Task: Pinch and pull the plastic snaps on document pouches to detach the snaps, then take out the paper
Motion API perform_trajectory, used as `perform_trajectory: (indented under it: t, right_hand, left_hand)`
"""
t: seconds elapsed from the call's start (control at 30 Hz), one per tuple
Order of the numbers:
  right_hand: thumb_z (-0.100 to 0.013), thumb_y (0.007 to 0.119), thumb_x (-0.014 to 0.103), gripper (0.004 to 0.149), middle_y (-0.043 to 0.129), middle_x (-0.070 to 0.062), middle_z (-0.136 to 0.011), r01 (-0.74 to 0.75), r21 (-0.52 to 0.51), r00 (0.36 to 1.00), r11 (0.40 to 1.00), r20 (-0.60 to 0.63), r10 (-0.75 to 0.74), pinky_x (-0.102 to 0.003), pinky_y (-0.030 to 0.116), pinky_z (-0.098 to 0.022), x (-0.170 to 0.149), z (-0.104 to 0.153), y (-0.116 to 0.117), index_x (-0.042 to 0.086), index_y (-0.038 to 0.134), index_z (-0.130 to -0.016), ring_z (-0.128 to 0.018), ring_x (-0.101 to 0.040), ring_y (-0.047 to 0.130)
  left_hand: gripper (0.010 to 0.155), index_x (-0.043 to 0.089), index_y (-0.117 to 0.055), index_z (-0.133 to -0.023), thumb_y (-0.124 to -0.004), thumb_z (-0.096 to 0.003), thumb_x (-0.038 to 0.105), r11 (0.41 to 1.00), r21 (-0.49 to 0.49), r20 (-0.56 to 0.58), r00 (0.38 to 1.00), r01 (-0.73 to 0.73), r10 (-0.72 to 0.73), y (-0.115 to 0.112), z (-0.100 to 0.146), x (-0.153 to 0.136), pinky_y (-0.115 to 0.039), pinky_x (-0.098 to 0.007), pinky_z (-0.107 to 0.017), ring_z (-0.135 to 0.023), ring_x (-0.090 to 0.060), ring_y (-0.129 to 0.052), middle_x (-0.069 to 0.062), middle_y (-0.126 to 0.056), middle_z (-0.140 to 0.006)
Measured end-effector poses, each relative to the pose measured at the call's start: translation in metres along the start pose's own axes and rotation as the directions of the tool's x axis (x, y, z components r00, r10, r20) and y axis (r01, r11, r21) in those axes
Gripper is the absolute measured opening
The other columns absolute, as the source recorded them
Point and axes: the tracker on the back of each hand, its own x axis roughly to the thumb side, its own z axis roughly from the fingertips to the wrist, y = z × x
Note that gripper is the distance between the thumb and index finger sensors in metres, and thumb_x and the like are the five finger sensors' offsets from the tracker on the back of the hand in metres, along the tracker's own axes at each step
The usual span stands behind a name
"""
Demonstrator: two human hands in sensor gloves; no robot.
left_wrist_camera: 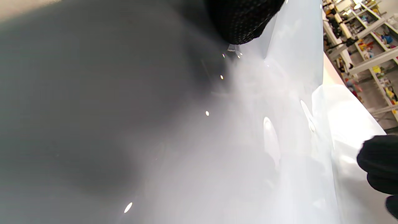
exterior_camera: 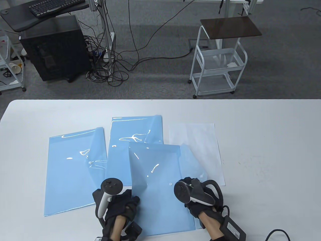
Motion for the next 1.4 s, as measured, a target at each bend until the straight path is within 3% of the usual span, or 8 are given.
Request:
perform_trajectory:
  t: [0.2, 0.37, 0.73, 0.9, 1.03, 1.2, 1.3, 1.4]
  right_hand:
    - [-0.052, 0.082, 0.014, 0.052, 0.083, -0.030, -0.098, 0.280, 0.017, 0.952, 0.960, -0.136, -0.275, -0.054, 0.092, -0.046, -0.026, 0.005, 0.001, 0.003, 0.070, -0.101, -0.076, -0.049, 0.094]
    - [-0.052, 0.081, 0.014, 0.051, 0.085, -0.028, -0.096, 0.351, -0.010, 0.922, 0.936, -0.172, -0.347, -0.053, 0.091, -0.043, -0.042, 0.006, 0.010, 0.004, 0.070, -0.101, -0.072, -0.047, 0.094]
    - [-0.049, 0.088, 0.025, 0.053, 0.094, -0.011, -0.078, 0.108, -0.024, 0.973, 0.994, -0.201, -0.111, -0.046, 0.091, -0.031, -0.045, 0.000, 0.021, 0.013, 0.074, -0.099, -0.049, -0.032, 0.098]
    - [-0.047, 0.087, 0.034, 0.056, 0.094, -0.010, -0.076, 0.109, -0.037, 0.982, 0.993, -0.154, -0.113, -0.046, 0.089, -0.030, -0.040, -0.002, 0.024, 0.014, 0.074, -0.098, -0.047, -0.031, 0.097]
    - [-0.047, 0.084, 0.041, 0.060, 0.092, -0.011, -0.079, 0.225, 0.001, 0.968, 0.974, -0.119, -0.223, -0.045, 0.089, -0.030, -0.038, -0.001, 0.022, 0.015, 0.073, -0.100, -0.047, -0.030, 0.096]
    - [-0.052, 0.081, 0.025, 0.053, 0.094, -0.018, -0.080, 0.460, 0.014, 0.880, 0.888, -0.141, -0.454, -0.045, 0.093, -0.027, -0.040, 0.002, 0.019, 0.006, 0.071, -0.100, -0.045, -0.032, 0.102]
    - [-0.049, 0.086, 0.013, 0.056, 0.093, -0.020, -0.084, 0.451, 0.027, 0.882, 0.892, -0.168, -0.441, -0.043, 0.096, -0.029, -0.042, 0.006, 0.015, 0.004, 0.069, -0.101, -0.049, -0.030, 0.105]
    - [-0.044, 0.095, 0.016, 0.070, 0.087, -0.018, -0.090, 0.301, 0.085, 0.945, 0.950, -0.163, -0.284, -0.045, 0.093, -0.031, -0.037, 0.006, 0.015, 0.005, 0.063, -0.105, -0.050, -0.032, 0.101]
  left_hand:
    - [0.044, 0.013, -0.068, -0.097, -0.073, -0.0561, 0.030, 0.999, -0.009, 0.009, 0.999, -0.033, 0.033, 0.001, 0.001, -0.003, -0.090, -0.038, -0.038, -0.050, -0.025, -0.103, -0.004, -0.093, -0.076]
    - [0.046, 0.012, -0.067, -0.099, -0.073, -0.0557, 0.026, 0.987, -0.085, 0.041, 0.989, -0.135, 0.139, 0.002, 0.000, -0.007, -0.091, -0.040, -0.041, -0.055, -0.028, -0.104, -0.006, -0.093, -0.082]
    - [0.045, 0.010, -0.067, -0.098, -0.070, -0.0553, 0.024, 0.911, -0.214, 0.092, 0.921, -0.353, 0.379, 0.008, 0.001, -0.012, -0.091, -0.040, -0.040, -0.053, -0.027, -0.104, -0.006, -0.093, -0.080]
    - [0.046, 0.009, -0.067, -0.099, -0.069, -0.0555, 0.024, 0.889, -0.245, 0.086, 0.904, -0.387, 0.418, 0.008, 0.000, -0.014, -0.091, -0.040, -0.040, -0.053, -0.026, -0.104, -0.006, -0.093, -0.080]
    - [0.046, 0.008, -0.066, -0.099, -0.069, -0.0558, 0.024, 0.890, -0.246, 0.087, 0.906, -0.383, 0.414, 0.008, 0.000, -0.015, -0.090, -0.040, -0.041, -0.054, -0.027, -0.103, -0.006, -0.093, -0.080]
    - [0.046, 0.008, -0.066, -0.099, -0.068, -0.0560, 0.024, 0.888, -0.246, 0.085, 0.904, -0.389, 0.419, 0.008, 0.001, -0.016, -0.090, -0.041, -0.041, -0.055, -0.027, -0.103, -0.007, -0.092, -0.081]
    - [0.046, 0.007, -0.064, -0.099, -0.065, -0.0562, 0.024, 0.872, -0.263, 0.082, 0.891, -0.413, 0.447, 0.007, 0.001, -0.016, -0.090, -0.041, -0.042, -0.055, -0.028, -0.103, -0.007, -0.091, -0.081]
    - [0.047, 0.005, -0.063, -0.099, -0.063, -0.0566, 0.025, 0.847, -0.295, 0.077, 0.873, -0.442, 0.482, 0.004, 0.000, -0.015, -0.090, -0.041, -0.042, -0.056, -0.028, -0.103, -0.006, -0.091, -0.082]
